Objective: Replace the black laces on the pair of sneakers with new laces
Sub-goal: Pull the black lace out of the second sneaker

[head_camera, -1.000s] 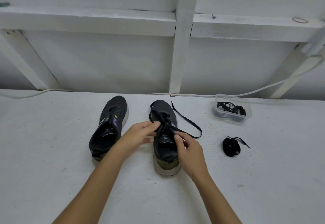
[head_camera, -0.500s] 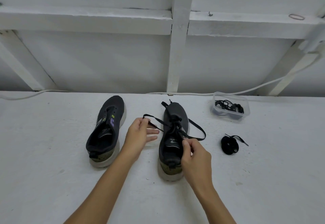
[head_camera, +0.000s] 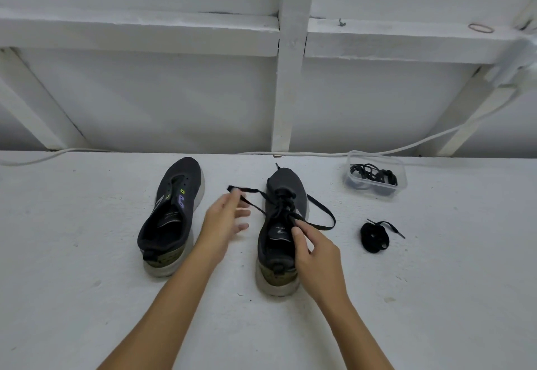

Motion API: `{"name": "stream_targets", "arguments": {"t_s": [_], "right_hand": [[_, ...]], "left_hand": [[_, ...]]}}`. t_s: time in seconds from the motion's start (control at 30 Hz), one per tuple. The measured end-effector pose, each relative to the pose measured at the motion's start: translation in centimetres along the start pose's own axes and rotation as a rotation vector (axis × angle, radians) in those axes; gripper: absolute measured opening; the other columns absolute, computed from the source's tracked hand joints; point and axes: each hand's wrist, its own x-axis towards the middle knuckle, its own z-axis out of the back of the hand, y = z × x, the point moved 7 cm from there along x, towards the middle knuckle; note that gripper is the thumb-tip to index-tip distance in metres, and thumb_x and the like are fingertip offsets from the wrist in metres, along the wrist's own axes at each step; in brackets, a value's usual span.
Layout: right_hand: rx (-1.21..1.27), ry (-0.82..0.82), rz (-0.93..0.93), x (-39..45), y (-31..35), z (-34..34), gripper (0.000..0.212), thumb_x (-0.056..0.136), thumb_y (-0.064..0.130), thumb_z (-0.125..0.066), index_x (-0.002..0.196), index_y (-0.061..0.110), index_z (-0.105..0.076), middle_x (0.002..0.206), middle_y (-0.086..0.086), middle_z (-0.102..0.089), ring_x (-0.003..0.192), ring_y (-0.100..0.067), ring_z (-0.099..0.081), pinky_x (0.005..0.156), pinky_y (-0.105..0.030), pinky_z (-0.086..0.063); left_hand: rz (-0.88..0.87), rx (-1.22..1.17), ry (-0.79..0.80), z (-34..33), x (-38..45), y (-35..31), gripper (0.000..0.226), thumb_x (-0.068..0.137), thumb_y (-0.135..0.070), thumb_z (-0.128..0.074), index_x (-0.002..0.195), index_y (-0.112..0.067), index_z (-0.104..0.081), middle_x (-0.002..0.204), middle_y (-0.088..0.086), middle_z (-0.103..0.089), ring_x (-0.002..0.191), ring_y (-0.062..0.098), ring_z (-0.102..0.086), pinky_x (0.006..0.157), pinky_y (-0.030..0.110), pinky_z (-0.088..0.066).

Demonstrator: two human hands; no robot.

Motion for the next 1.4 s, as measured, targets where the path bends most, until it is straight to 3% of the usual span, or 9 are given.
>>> {"name": "stream_targets", "arguments": {"t_s": [0.1, 0.3, 0.5, 0.63, 0.8, 1.0, 1.13, 1.23, 1.4], "right_hand": [[0.007, 0.001, 0.017, 0.1, 0.1, 0.0, 0.023, 0.102, 0.023, -0.058, 0.116, 0.036, -0.070, 0.093, 0.042, -0.060, 0.096, 0.025, -0.056, 0.078, -0.001, -0.041], [-0.024, 0.009, 0.020, 0.0, -0.2, -0.1, 0.023, 0.102, 0.024, -0.058, 0.119, 0.032, -0.070, 0.087, 0.051, -0.058, 0.084, 0.011, -0.064, 0.075, -0.001, -0.041], [-0.008, 0.018, 0.043, -0.2, 0.6, 0.0, 0.026, 0.102, 0.020, -0.057, 0.103, 0.046, -0.061, 0.085, 0.050, -0.060, 0.091, 0.024, -0.057, 0.075, 0.000, -0.040], [-0.020, 0.010, 0.044, -0.1, 0.6, 0.0, 0.030, 0.102, 0.022, -0.058, 0.099, 0.053, -0.058, 0.087, 0.044, -0.064, 0.079, 0.017, -0.061, 0.072, -0.004, -0.043], [-0.036, 0.006, 0.063, -0.2, 0.4, -0.3, 0.024, 0.102, 0.023, -0.058, 0.100, 0.047, -0.060, 0.081, 0.046, -0.062, 0.063, 0.007, -0.059, 0.066, -0.006, -0.043], [-0.064, 0.010, 0.073, 0.0, 0.6, 0.0, 0.032, 0.102, 0.020, -0.058, 0.097, 0.051, -0.057, 0.080, 0.047, -0.060, 0.083, 0.016, -0.061, 0.072, -0.003, -0.042], [-0.084, 0.041, 0.087, 0.0, 1.0, -0.2, 0.033, 0.102, 0.020, -0.057, 0.096, 0.053, -0.055, 0.083, 0.056, -0.055, 0.076, 0.011, -0.062, 0.071, -0.004, -0.042], [-0.086, 0.035, 0.093, 0.0, 0.9, -0.3, 0.027, 0.103, 0.020, -0.056, 0.100, 0.046, -0.062, 0.085, 0.054, -0.056, 0.071, 0.007, -0.062, 0.069, -0.006, -0.043], [-0.080, 0.018, 0.092, 0.2, 0.2, -0.3, 0.022, 0.103, 0.020, -0.057, 0.115, 0.031, -0.072, 0.084, 0.057, -0.054, 0.084, 0.012, -0.063, 0.072, -0.003, -0.042]], "left_hand": [[0.004, 0.304, 0.355, -2.1, -1.8, 1.9, 0.029, 0.099, -0.040, -0.057, 0.107, -0.018, -0.074, 0.106, 0.003, -0.074, 0.101, 0.023, -0.068, 0.086, 0.041, -0.055], [-0.092, -0.009, -0.009, 0.7, 0.0, -1.4, 0.014, 0.101, -0.023, -0.055, 0.096, -0.016, -0.065, 0.088, -0.003, -0.066, 0.079, 0.009, -0.060, 0.070, 0.026, -0.048], [-0.015, 0.434, 0.386, -2.1, -2.1, 0.7, 0.023, 0.095, -0.041, -0.062, 0.100, -0.023, -0.076, 0.100, -0.002, -0.074, 0.089, 0.009, -0.067, 0.077, 0.026, -0.052], [-0.164, 0.380, 0.200, -1.8, -1.3, -0.3, 0.015, 0.097, -0.029, -0.062, 0.091, -0.019, -0.071, 0.092, 0.001, -0.071, 0.088, 0.012, -0.065, 0.074, 0.027, -0.049], [-0.059, -0.229, -0.253, 2.4, 0.7, -1.6, 0.015, 0.103, -0.026, -0.051, 0.103, -0.015, -0.061, 0.098, 0.000, -0.060, 0.081, 0.010, -0.059, 0.066, 0.026, -0.047], [-0.033, 0.268, 0.359, -2.7, -2.3, 0.9, 0.023, 0.097, -0.032, -0.061, 0.103, -0.015, -0.074, 0.107, -0.006, -0.074, 0.092, 0.012, -0.068, 0.081, 0.032, -0.054], [-0.078, -0.113, 0.014, -0.3, -0.7, -1.0, 0.009, 0.095, -0.024, -0.065, 0.089, -0.018, -0.066, 0.082, -0.007, -0.065, 0.083, 0.011, -0.061, 0.071, 0.028, -0.047], [-0.054, -0.266, -0.208, 2.0, 0.5, -1.4, 0.009, 0.099, -0.029, -0.059, 0.095, -0.021, -0.062, 0.096, -0.003, -0.063, 0.084, 0.010, -0.060, 0.071, 0.027, -0.048], [0.042, 0.324, 0.327, -2.0, -1.6, 1.4, 0.030, 0.098, -0.042, -0.057, 0.108, -0.020, -0.074, 0.106, -0.005, -0.074, 0.099, 0.015, -0.069, 0.086, 0.034, -0.057]]}}
